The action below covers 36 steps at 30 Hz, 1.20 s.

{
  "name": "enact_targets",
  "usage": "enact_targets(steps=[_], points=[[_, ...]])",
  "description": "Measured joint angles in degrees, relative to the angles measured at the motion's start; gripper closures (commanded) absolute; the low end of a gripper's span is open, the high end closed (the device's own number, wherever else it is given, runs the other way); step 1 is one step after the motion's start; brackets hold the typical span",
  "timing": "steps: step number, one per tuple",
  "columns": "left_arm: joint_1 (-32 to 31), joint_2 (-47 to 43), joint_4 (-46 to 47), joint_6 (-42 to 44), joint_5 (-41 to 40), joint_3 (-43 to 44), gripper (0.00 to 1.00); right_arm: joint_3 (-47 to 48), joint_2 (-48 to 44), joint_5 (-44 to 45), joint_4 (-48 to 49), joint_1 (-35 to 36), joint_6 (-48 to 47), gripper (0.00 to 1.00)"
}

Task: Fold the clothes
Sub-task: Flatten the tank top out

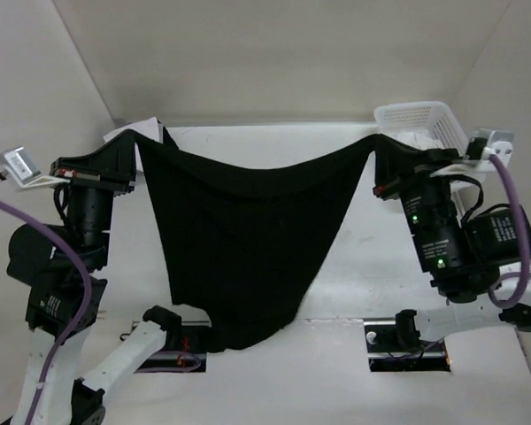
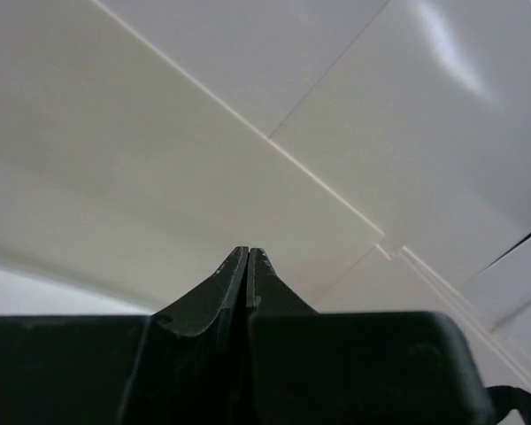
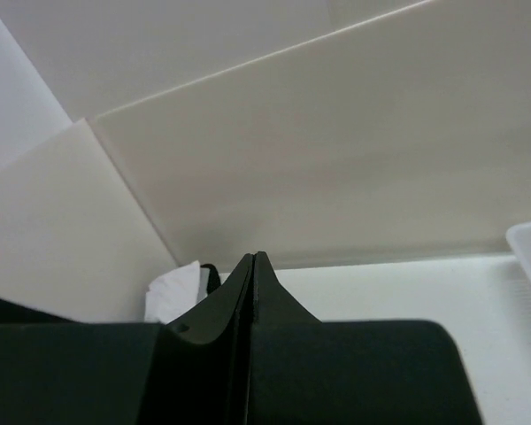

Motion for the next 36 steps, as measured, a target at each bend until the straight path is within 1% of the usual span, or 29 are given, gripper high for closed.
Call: enact_targets(steps=[3,5,7,10,12,13,15,17,19,22,26,29,31,34,36], points=[[0.52,1.79,-0.87,0.81,-0.70,-0.20,1.00,0.02,1.55,-0.87,0.24,-1.36,-2.21,1.00],[0.98,3.30,-0.76,1.18,-1.40,-0.28,1.00,0.13,1.97,-2.05,-0.13,-5.16,-2.16,1.00],[1.77,5.64,0.15,1.27,-1.84,-0.33,1.00,1.16,2.67,-3.37,-1.70,-10.60,-0.68,1.00],[3.54,11.08,1.09,0.90,-1.40,0.74,1.00,5.64,4.85,-6.54,-7.52,-18.36,3.58,1.00],[4.09,14.82,0.83,0.22,-0.39,2.75,1.00,10.05,6.43,-8.44,-12.90,-21.11,6.73,1.00],[4.00,16.00,0.61,-0.02,0.02,3.30,1.00,11.47,6.58,-8.98,-15.08,-20.79,7.85,1.00],[3.19,16.37,-0.90,-0.15,0.83,3.56,1.00,12.63,5.53,-9.03,-18.14,-16.46,9.38,1.00],[2.21,14.27,-2.21,-0.11,1.22,3.56,1.00,12.55,3.50,-8.11,-19.52,-9.62,9.46,1.00],[1.88,10.54,-3.74,0.04,1.29,3.91,1.00,12.48,1.44,-6.01,-18.93,-1.79,7.89,1.00],[1.84,5.55,-4.66,0.26,1.01,6.91,1.00,13.16,0.26,-2.64,-13.79,7.58,1.84,1.00],[1.44,2.27,-3.74,0.70,0.90,13.55,1.00,18.08,3.41,0.33,-2.27,14.08,-10.71,1.00],[0.96,2.19,-2.27,1.20,0.79,15.98,1.00,20.79,6.82,1.33,5.14,15.43,-19.23,1.00],[0.50,2.40,-2.36,1.44,0.63,15.72,1.00,20.87,8.20,1.64,7.48,14.40,-22.36,1.00],[0.02,3.67,-2.27,1.60,0.17,13.46,1.00,19.93,9.33,1.57,7.26,8.94,-22.97,1.00],[0.20,5.33,-2.25,1.57,-0.07,11.50,1.00,19.43,9.86,1.05,3.93,4.55,-20.13,1.00]])
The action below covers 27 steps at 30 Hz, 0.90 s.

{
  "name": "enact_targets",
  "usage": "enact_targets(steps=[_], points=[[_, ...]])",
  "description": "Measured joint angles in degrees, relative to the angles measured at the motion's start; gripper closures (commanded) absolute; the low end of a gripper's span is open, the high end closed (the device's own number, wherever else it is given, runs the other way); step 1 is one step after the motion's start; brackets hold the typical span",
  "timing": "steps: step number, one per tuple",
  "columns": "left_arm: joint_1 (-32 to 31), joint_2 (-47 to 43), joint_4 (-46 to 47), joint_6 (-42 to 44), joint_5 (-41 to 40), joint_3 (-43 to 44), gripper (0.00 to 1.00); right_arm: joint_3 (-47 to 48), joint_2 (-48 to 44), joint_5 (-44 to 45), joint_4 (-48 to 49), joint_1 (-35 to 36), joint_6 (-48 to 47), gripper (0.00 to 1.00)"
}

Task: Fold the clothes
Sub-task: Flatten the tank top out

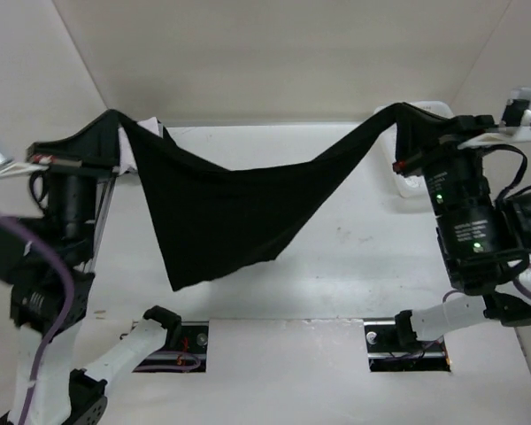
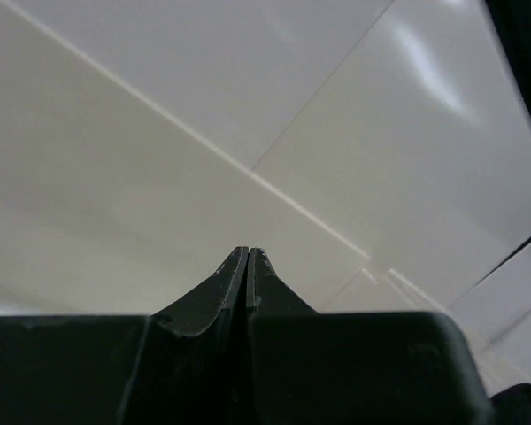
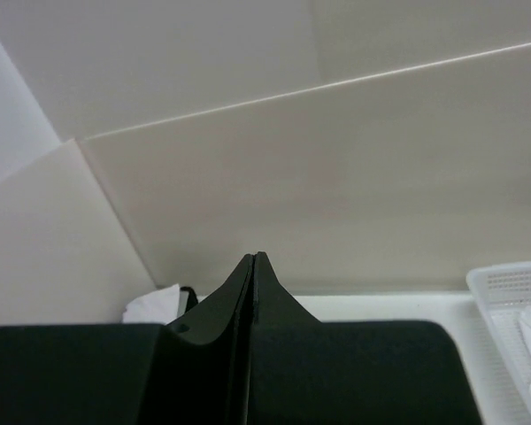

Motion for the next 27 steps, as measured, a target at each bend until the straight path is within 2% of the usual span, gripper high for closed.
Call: enact_targets(steps=[4,8,11,13,15,16,18,22,27], points=[[3.67,6.84,0.50,-0.74,1.01,-3.72,1.00,1.95,1.84,-5.92,-14.47,-12.15,13.90,1.00],[11.61,18.73,2.54,-3.89,5.62,-4.46,1.00,8.87,8.15,-22.03,-33.83,-34.07,36.17,1.00],[16.57,32.26,3.23,-6.34,8.92,1.33,1.00,19.67,18.97,-36.06,-43.65,-49.86,48.94,1.00],[18.21,43.85,2.56,-7.21,10.56,10.78,1.00,34.56,31.54,-43.89,-49.99,-57.48,54.88,1.00],[19.23,56.06,0.61,-7.78,12.20,23.91,1.00,49.66,44.11,-49.57,-53.94,-62.20,58.71,1.00],[19.61,60.74,-0.15,-7.96,12.92,29.40,1.00,53.51,48.28,-51.89,-55.21,-64.02,60.46,1.00],[20.13,67.76,-2.12,-8.17,14.45,38.23,1.00,53.79,52.02,-55.76,-58.38,-67.28,63.76,1.00],[21.14,69.57,-4.35,-8.15,15.98,41.92,1.00,49.03,51.80,-60.35,-60.48,-71.23,67.49,1.00],[22.36,64.78,-3.10,-8.13,16.52,40.65,1.00,49.20,47.17,-63.34,-60.00,-71.49,68.59,1.00]])
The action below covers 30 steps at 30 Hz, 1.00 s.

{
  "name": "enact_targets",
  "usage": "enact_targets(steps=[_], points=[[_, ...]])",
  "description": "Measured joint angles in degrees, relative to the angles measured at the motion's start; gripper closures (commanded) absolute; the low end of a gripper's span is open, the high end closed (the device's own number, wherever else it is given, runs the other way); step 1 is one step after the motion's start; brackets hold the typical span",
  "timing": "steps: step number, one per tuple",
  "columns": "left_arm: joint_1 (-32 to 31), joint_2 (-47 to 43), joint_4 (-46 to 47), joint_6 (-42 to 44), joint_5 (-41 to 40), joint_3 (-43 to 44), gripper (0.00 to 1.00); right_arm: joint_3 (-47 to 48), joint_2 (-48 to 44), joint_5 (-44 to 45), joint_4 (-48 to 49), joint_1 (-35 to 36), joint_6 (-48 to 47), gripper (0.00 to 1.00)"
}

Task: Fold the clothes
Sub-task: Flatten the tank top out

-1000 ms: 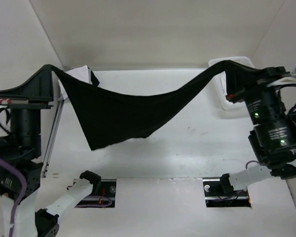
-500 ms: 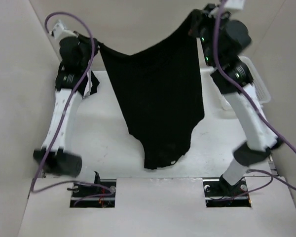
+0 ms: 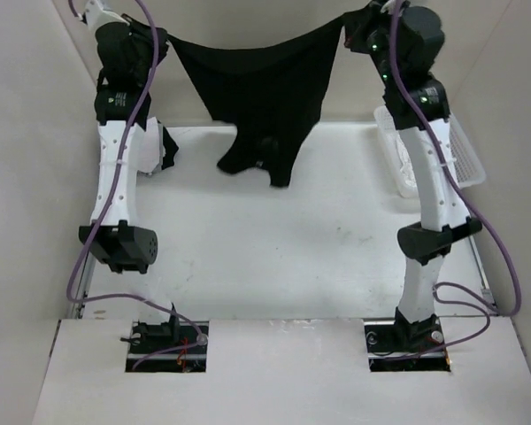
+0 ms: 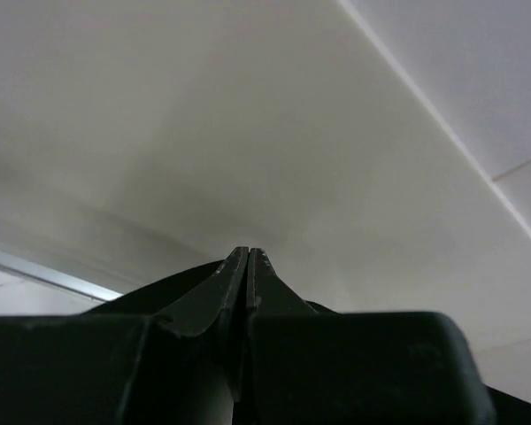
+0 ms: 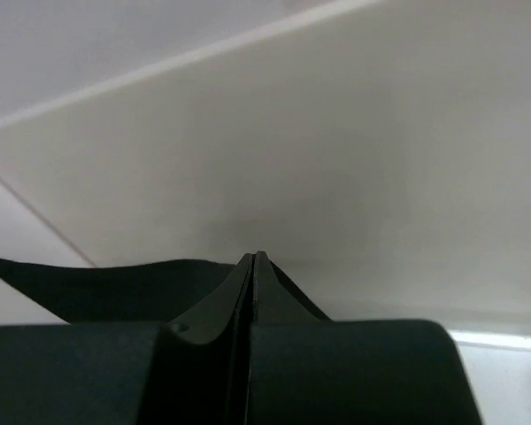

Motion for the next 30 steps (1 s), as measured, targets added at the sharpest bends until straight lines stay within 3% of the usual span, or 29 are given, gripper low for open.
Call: enact_targets(steps=[5,8,14,19,25,30], points=[[0.31,-8.33,2.67,0.24,0.00,-4.37,1.00,-0.28,-8.79,-1.03,1.20,1.36,-0.15,1.00],[-0.22,-16.81,6.86,0.94,-0.42,-14.25,1.00,-10.16,-17.81,-0.46,3.87,2.34,-0.20,1.00],[-4.55,-42.16,16.09,1.70,-3.43,-51.25,1.00,-58.82,-45.44,3.69,14.53,9.62,-0.26,1.00],[-8.98,-60.35,17.62,1.44,-6.84,-77.53,1.00,-94.31,-61.66,8.90,16.09,18.01,5.16,1.00],[-13.09,-82.31,4.37,0.11,-7.54,-98.03,0.99,-120.15,-78.97,13.57,7.02,29.70,20.11,1.00],[-15.63,-97.46,-11.69,-3.56,-7.85,-101.00,1.00,-126.99,-86.60,14.21,0.24,41.27,34.27,1.00]])
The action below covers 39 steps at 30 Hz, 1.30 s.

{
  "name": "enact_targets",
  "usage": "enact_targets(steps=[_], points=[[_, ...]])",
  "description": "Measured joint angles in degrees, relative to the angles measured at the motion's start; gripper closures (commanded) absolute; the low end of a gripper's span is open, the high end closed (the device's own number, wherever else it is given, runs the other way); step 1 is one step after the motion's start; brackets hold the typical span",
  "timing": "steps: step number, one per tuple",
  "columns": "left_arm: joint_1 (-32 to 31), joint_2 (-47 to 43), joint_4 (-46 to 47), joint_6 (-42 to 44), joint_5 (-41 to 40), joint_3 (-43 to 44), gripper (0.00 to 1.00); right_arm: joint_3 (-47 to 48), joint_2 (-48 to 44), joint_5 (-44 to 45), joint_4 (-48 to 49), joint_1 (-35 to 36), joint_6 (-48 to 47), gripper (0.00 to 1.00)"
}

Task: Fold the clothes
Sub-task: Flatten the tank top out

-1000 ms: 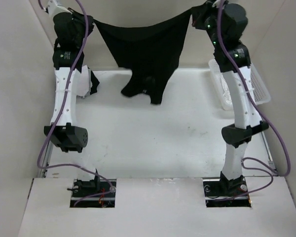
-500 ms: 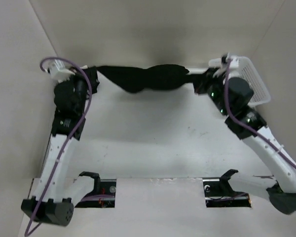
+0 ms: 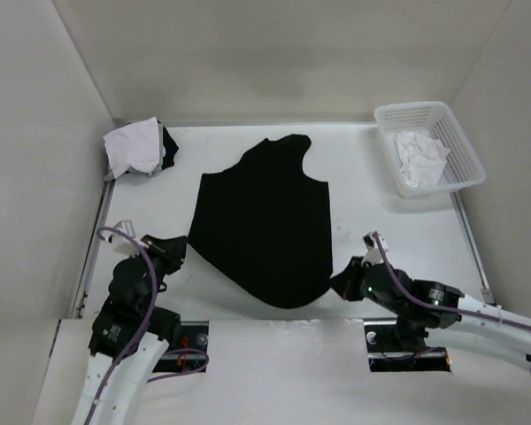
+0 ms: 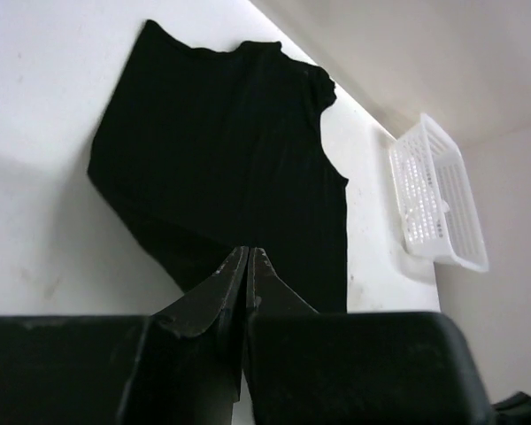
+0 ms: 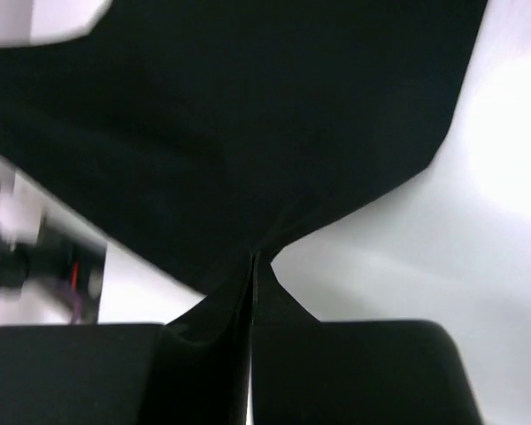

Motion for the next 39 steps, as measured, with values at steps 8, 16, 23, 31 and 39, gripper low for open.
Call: enact_targets(steps=[8,16,23,31,39], points=[[-0.04,-8.48,-20.15,-2.14,-3.89,11.72,0.99,0.39,-10.54,9.90,-20.28,34.01,28.55,1.00],[-0.61,8.11,-9.81,0.81,-3.56,23.54,1.00,36.41,6.03,38.58,-40.24,47.28,29.51,1.00],[-1.66,29.07,7.50,2.91,-0.22,51.01,1.00,74.77,21.55,56.65,-29.73,36.50,-7.74,1.00],[-2.78,33.57,12.92,6.84,-1.66,65.09,1.00,75.60,25.29,48.70,15.23,24.11,-58.47,1.00],[5.31,53.05,21.18,5.29,0.81,57.02,1.00,77.07,39.95,23.85,15.15,-8.74,-55.28,1.00]])
